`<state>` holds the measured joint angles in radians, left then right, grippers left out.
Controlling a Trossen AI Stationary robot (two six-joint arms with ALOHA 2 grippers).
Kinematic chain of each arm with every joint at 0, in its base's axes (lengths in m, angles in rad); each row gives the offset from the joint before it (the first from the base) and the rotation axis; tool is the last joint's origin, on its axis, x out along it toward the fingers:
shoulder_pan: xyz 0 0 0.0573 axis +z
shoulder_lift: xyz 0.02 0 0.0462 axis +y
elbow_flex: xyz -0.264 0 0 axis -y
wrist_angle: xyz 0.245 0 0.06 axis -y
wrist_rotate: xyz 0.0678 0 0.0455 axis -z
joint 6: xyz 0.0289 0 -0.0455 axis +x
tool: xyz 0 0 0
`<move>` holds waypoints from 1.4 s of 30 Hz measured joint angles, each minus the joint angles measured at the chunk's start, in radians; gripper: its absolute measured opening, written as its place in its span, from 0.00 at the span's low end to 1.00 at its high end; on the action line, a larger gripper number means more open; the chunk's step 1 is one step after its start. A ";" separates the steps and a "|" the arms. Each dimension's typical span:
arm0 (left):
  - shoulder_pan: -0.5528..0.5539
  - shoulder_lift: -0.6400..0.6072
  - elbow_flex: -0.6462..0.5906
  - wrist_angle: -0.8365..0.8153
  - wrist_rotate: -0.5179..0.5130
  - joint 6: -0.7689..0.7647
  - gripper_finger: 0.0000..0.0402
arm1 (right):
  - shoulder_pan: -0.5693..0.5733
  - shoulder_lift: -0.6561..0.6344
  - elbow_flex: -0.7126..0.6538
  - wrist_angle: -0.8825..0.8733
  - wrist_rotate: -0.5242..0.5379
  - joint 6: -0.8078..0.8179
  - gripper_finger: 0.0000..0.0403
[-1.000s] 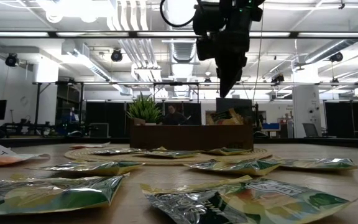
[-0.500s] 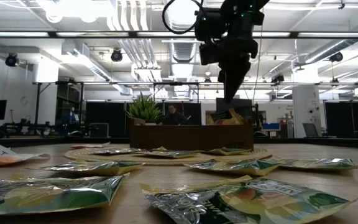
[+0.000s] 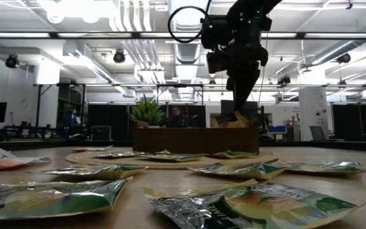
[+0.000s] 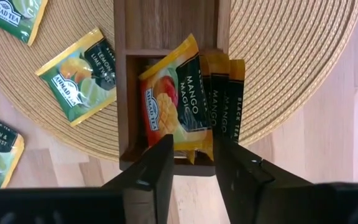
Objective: Pick & Place Tea
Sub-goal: Put the orange tea bag into the right section of the wooden organizer
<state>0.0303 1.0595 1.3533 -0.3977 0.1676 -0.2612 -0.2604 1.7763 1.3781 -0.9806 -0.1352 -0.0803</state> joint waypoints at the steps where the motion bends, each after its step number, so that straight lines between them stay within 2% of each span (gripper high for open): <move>1: 0.000 0.000 0.000 0.000 0.000 0.000 0.47 | 0.000 0.000 0.000 0.003 0.000 0.001 0.26; 13: -0.001 0.000 0.000 0.000 0.000 0.000 0.47 | 0.000 0.032 -0.003 0.028 -0.011 0.001 0.15; 19: -0.001 0.000 0.000 0.000 0.000 0.000 0.47 | 0.000 0.041 -0.003 0.026 -0.026 -0.002 0.03; 29: 0.000 0.000 0.000 -0.001 0.000 -0.003 0.47 | 0.000 0.011 0.021 -0.011 -0.031 0.026 0.02; 42: 0.000 0.000 0.000 -0.001 0.000 -0.002 0.47 | 0.008 -0.105 -0.002 0.000 -0.023 0.146 0.02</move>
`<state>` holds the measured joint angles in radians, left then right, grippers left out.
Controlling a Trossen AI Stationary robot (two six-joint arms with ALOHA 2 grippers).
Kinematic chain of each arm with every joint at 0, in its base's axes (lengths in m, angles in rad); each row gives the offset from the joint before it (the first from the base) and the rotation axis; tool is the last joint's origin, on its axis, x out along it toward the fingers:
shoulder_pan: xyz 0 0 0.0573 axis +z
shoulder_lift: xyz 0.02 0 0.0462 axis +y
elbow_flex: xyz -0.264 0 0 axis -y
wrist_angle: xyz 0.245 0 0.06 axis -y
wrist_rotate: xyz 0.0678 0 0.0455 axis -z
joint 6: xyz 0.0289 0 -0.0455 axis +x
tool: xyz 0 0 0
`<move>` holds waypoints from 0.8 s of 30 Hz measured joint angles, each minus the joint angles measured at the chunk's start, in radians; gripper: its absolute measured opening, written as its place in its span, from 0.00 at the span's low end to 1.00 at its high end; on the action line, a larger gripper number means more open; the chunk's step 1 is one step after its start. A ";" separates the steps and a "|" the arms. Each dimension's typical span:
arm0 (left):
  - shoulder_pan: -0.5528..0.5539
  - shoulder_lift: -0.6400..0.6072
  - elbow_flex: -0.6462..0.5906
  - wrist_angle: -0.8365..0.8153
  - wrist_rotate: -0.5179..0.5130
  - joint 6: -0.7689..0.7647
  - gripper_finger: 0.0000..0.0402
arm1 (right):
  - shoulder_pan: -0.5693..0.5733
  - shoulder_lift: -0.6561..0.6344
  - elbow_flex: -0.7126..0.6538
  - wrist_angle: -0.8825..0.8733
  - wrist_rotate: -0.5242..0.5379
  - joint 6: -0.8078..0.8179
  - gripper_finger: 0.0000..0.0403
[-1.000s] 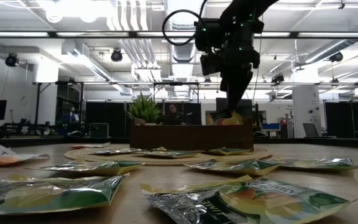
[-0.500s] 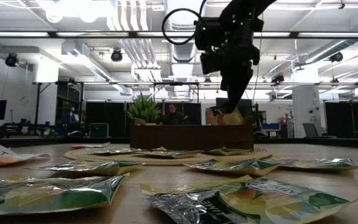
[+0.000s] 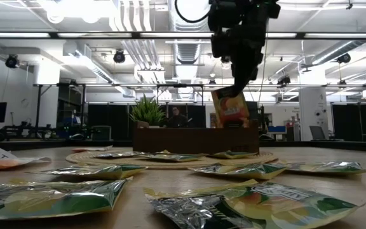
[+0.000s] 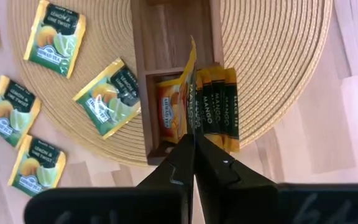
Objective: Pick & Place Tea
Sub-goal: Put the orange tea bag into the right section of the wooden organizer
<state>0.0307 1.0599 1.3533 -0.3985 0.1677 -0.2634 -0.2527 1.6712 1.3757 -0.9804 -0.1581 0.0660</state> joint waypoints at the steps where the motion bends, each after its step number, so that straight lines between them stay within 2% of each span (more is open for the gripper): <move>1: 0.000 0.000 0.000 0.000 0.000 0.000 0.47 | 0.000 -0.002 -0.004 0.003 0.000 0.008 0.02; 24: -0.001 0.000 0.000 0.000 0.000 0.001 0.47 | 0.010 -0.002 -0.094 0.102 0.006 0.064 0.02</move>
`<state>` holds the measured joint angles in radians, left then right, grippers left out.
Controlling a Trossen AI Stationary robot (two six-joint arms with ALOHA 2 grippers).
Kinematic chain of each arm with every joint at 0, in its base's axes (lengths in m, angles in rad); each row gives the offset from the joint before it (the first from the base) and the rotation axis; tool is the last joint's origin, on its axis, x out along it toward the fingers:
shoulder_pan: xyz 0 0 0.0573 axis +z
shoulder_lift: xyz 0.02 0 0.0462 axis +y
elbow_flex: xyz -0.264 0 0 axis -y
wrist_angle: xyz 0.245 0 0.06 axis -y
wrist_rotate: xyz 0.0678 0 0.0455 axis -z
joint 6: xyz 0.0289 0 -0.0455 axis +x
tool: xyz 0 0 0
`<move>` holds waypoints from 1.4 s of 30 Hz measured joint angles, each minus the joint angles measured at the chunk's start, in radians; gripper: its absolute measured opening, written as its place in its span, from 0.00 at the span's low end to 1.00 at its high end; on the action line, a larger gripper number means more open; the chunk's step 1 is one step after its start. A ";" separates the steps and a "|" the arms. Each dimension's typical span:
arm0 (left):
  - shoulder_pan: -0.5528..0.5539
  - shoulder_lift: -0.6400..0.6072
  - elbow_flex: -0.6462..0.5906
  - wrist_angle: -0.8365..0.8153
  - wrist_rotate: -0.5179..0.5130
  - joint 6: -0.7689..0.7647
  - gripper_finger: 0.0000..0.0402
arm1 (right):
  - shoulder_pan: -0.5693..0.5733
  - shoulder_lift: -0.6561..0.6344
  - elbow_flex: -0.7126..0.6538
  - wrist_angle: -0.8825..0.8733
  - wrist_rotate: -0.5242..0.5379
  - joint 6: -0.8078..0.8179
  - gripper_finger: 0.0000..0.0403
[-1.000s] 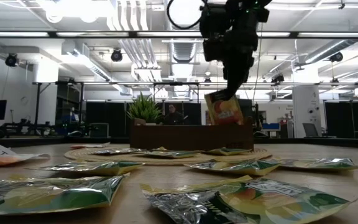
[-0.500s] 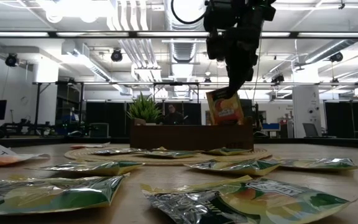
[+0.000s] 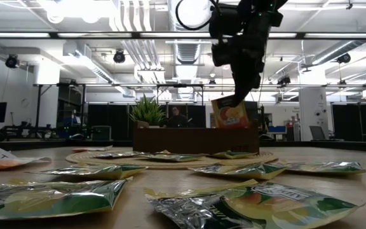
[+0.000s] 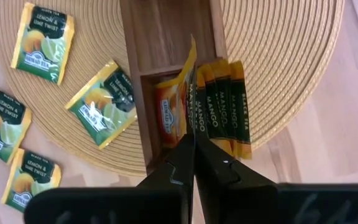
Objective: Pick & Place Tea
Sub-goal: Put the orange tea bag into the right section of the wooden organizer
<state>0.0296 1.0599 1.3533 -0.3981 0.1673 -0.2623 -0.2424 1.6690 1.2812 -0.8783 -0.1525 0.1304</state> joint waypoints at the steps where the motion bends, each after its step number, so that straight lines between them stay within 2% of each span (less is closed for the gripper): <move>1: 0.000 0.000 0.000 0.000 0.000 0.000 0.47 | 0.000 0.000 -0.004 0.001 0.000 0.001 0.02; 15: 0.000 0.000 0.000 0.001 0.000 0.000 0.47 | 0.000 0.000 -0.043 0.040 -0.006 0.038 0.03; 30: 0.001 0.000 0.000 0.002 0.000 -0.007 0.47 | 0.000 0.000 -0.052 0.018 -0.010 0.053 0.36; 35: 0.001 0.000 0.000 0.002 0.000 -0.012 0.47 | 0.014 -0.017 -0.043 -0.037 -0.079 0.054 0.40; 38: 0.001 0.000 0.000 0.001 0.000 -0.019 0.47 | 0.054 -0.065 -0.052 -0.054 -0.076 0.055 0.40; 42: 0.000 0.000 0.000 0.001 0.000 -0.019 0.47 | 0.136 -0.145 -0.088 -0.054 -0.022 0.104 0.39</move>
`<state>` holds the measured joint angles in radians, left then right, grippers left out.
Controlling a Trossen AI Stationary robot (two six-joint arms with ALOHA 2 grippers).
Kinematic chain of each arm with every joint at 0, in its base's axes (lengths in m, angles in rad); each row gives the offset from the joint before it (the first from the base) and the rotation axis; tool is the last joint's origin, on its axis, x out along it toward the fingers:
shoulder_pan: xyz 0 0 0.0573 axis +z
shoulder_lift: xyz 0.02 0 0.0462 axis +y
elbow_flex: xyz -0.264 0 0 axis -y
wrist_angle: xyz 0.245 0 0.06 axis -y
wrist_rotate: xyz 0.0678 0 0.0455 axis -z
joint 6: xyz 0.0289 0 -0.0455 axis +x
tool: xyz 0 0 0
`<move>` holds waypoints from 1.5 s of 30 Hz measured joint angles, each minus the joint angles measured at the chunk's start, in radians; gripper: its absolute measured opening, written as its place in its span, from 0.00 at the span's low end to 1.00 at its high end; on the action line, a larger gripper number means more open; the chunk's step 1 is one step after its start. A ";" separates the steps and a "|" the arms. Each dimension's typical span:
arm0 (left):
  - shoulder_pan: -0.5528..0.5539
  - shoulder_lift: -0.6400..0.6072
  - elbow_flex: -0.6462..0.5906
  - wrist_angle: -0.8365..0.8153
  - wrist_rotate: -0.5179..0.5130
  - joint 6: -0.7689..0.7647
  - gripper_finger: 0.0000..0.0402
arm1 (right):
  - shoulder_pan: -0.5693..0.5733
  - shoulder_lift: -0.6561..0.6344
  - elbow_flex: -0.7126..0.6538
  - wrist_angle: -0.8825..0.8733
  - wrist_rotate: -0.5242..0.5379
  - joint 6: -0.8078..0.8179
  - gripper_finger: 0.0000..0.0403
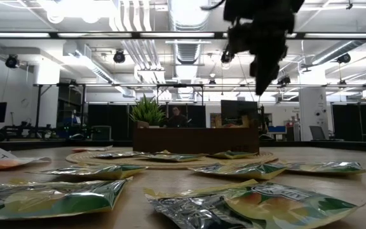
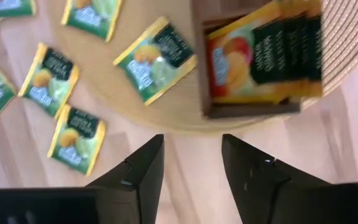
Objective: Pick & Place Tea
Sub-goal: Put the orange tea bag into the right section of the wooden organizer
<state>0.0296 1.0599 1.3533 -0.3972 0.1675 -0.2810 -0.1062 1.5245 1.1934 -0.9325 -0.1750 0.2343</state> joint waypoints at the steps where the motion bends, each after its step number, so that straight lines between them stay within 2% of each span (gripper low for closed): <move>1: 0.000 0.000 0.000 0.000 0.000 0.000 0.47 | 0.024 -0.022 -0.012 -0.001 0.007 0.020 0.39; 8: 0.000 0.000 0.000 0.000 0.000 0.016 0.47 | 0.227 -0.188 -0.130 0.000 0.021 0.211 0.39; 14: 0.000 0.000 0.000 -0.001 0.000 0.017 0.47 | 0.423 -0.319 -0.218 0.000 0.074 0.431 0.40; 21: 0.000 0.000 0.000 -0.002 0.000 0.017 0.47 | 0.636 -0.405 -0.261 -0.007 0.092 0.631 0.41; 34: 0.000 0.000 0.000 -0.004 -0.004 0.011 0.47 | 1.004 -0.332 -0.291 -0.094 0.148 0.828 0.41; 38: 0.001 0.000 0.000 -0.006 -0.004 0.011 0.47 | 1.059 -0.296 -0.319 -0.070 0.105 0.896 0.42; 42: 0.001 0.000 0.000 -0.007 -0.004 0.011 0.47 | 1.081 -0.241 -0.348 -0.043 0.040 0.895 0.46; 45: 0.001 0.000 0.000 -0.008 -0.004 0.011 0.47 | 1.086 -0.194 -0.364 -0.022 0.041 0.883 0.50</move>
<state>0.0307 1.0599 1.3533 -0.4049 0.1635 -0.2699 0.9802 1.3300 0.8290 -0.9545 -0.1335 1.1178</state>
